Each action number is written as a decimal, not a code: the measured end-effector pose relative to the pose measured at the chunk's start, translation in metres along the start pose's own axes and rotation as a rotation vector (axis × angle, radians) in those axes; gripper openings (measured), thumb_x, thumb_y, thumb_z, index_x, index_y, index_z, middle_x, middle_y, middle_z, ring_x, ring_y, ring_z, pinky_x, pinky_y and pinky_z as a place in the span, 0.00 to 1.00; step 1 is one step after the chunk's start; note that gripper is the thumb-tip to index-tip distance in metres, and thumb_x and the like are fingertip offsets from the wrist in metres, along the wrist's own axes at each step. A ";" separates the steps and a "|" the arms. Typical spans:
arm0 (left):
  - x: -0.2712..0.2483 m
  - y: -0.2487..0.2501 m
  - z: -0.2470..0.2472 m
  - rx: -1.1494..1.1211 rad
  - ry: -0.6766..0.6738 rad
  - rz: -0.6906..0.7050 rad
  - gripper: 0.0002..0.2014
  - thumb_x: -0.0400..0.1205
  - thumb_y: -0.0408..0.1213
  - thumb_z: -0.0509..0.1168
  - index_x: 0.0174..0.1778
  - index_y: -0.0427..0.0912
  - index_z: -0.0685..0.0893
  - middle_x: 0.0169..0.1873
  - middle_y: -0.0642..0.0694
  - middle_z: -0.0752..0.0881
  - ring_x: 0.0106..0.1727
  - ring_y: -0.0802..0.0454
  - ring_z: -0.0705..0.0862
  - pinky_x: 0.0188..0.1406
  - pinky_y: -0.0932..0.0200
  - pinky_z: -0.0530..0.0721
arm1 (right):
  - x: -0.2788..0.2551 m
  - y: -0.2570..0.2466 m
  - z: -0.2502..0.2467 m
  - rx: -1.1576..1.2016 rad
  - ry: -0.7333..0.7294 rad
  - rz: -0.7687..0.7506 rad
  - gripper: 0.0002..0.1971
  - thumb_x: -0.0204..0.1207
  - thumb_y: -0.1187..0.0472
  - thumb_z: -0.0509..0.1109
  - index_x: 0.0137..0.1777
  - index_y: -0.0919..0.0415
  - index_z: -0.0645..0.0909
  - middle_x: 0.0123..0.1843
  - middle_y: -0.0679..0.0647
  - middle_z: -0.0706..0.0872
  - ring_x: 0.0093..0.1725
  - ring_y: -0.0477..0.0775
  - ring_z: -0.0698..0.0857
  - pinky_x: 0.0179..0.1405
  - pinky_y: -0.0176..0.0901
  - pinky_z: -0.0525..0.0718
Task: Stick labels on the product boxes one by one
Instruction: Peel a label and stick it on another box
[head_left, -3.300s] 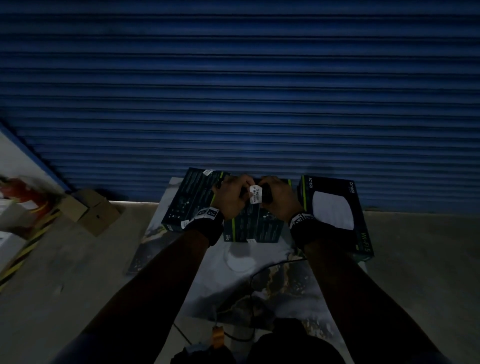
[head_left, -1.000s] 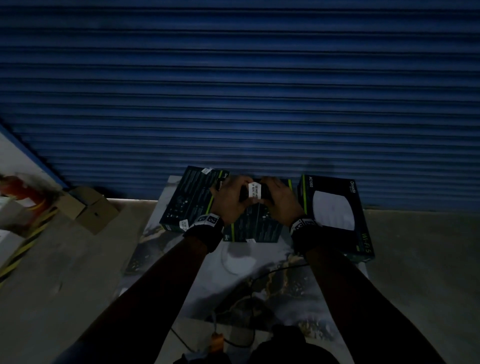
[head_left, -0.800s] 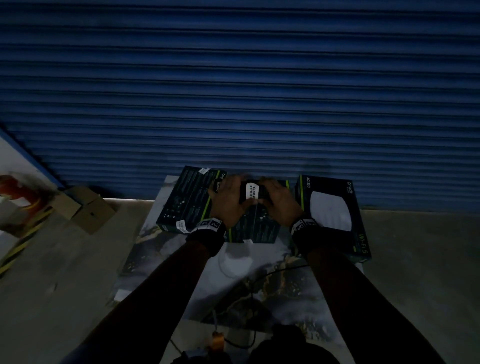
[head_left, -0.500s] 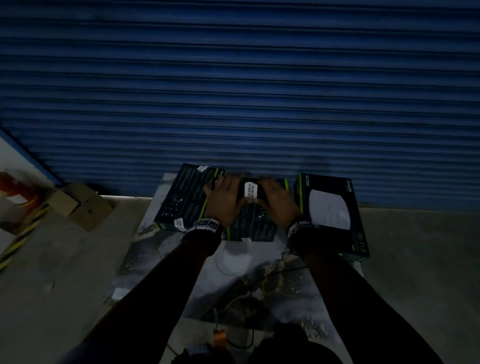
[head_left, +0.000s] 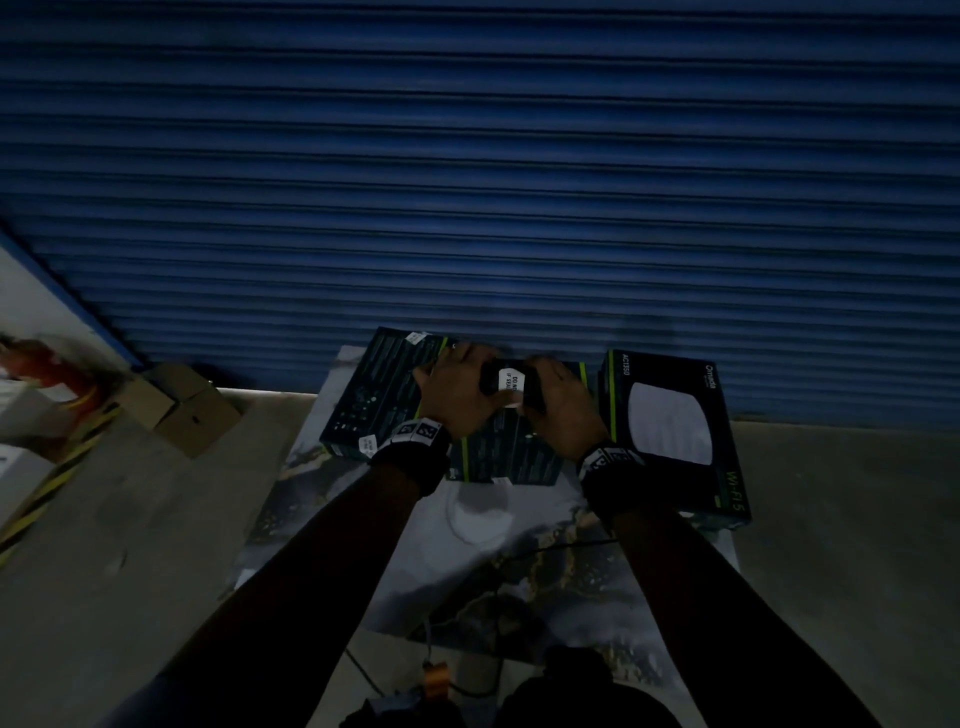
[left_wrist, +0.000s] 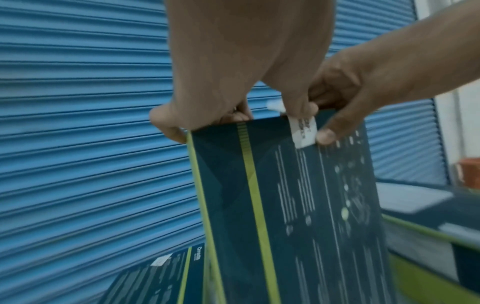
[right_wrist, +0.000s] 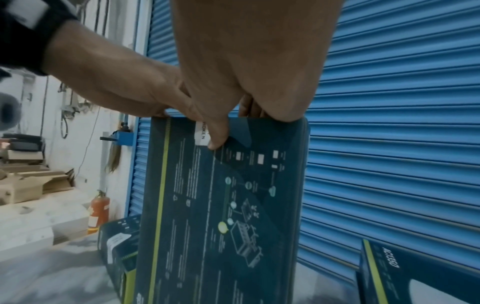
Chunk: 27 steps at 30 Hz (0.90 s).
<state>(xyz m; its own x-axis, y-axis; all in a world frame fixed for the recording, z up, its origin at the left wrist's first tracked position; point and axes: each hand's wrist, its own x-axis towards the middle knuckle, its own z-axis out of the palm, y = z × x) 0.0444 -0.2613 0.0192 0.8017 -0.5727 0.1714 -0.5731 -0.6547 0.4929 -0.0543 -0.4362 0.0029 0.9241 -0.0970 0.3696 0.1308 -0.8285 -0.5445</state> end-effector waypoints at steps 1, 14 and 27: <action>0.003 0.000 0.000 0.015 -0.021 -0.019 0.45 0.67 0.85 0.57 0.73 0.58 0.76 0.67 0.48 0.79 0.70 0.41 0.76 0.68 0.28 0.74 | 0.000 0.000 0.000 0.007 0.003 0.003 0.28 0.72 0.70 0.77 0.73 0.65 0.76 0.65 0.64 0.83 0.62 0.64 0.83 0.62 0.55 0.85; 0.027 0.024 -0.031 -0.134 -0.301 -0.203 0.34 0.67 0.61 0.83 0.66 0.51 0.83 0.64 0.50 0.83 0.67 0.48 0.79 0.70 0.47 0.74 | 0.002 -0.002 -0.003 0.016 -0.008 0.030 0.27 0.71 0.68 0.80 0.69 0.62 0.77 0.64 0.62 0.83 0.61 0.64 0.84 0.58 0.53 0.85; 0.039 0.022 -0.034 -0.195 -0.298 -0.224 0.22 0.68 0.60 0.80 0.48 0.49 0.86 0.47 0.46 0.88 0.50 0.43 0.86 0.60 0.41 0.85 | -0.001 -0.003 -0.002 0.034 -0.045 0.037 0.28 0.75 0.63 0.80 0.73 0.61 0.74 0.67 0.61 0.82 0.63 0.62 0.83 0.60 0.53 0.85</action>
<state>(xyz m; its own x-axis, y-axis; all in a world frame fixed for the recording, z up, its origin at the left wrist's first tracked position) 0.0684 -0.2812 0.0655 0.8022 -0.5631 -0.1987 -0.3243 -0.6903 0.6468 -0.0565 -0.4348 0.0058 0.9438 -0.1017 0.3144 0.1074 -0.8054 -0.5830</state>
